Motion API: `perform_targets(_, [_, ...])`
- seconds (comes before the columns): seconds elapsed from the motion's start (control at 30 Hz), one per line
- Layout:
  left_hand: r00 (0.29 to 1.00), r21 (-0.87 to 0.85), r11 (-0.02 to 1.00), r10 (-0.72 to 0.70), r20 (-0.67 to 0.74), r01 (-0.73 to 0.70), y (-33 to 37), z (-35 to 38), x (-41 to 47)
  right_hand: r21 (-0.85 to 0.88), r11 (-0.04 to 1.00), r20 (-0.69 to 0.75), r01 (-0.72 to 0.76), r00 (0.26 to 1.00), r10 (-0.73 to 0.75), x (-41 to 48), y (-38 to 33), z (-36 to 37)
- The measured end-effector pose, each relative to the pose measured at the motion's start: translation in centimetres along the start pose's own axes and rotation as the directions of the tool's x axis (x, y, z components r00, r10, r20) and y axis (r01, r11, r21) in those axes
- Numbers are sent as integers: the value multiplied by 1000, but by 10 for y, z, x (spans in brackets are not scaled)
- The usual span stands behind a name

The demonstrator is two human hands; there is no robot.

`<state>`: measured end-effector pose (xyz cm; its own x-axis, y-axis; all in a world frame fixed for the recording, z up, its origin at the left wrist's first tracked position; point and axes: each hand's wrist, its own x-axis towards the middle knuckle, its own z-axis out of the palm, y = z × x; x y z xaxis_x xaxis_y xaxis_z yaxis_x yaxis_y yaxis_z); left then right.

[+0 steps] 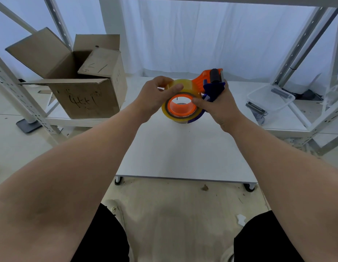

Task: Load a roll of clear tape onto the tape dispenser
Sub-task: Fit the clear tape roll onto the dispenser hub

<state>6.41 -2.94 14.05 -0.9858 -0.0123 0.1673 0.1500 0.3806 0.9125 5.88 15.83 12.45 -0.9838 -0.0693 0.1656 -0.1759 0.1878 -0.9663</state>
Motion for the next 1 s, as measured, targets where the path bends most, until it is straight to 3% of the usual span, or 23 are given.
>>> perform_targets(0.1, [1000,-19,1000,-5,0,5,4,-1,1,-15,996,-30,93,995,-94,-2,-4,0])
perform_targets(0.33, [960,-102,979,-150,235,178,3,-8,0,-92,989,36,113,993,-110,-7,-6,-6])
perform_targets(0.63, [949,-125,964,-200,244,235,6,-6,-1,-201,970,118,135,987,-112,-12,-11,-7])
perform_targets(0.87, [949,22,962,-273,155,273,8,10,1,-232,962,126,145,985,-118,-16,-9,-5])
perform_targets(1.0, [961,-118,961,-233,150,251,9,14,3,-174,977,104,122,989,-105,-13,-7,-10])
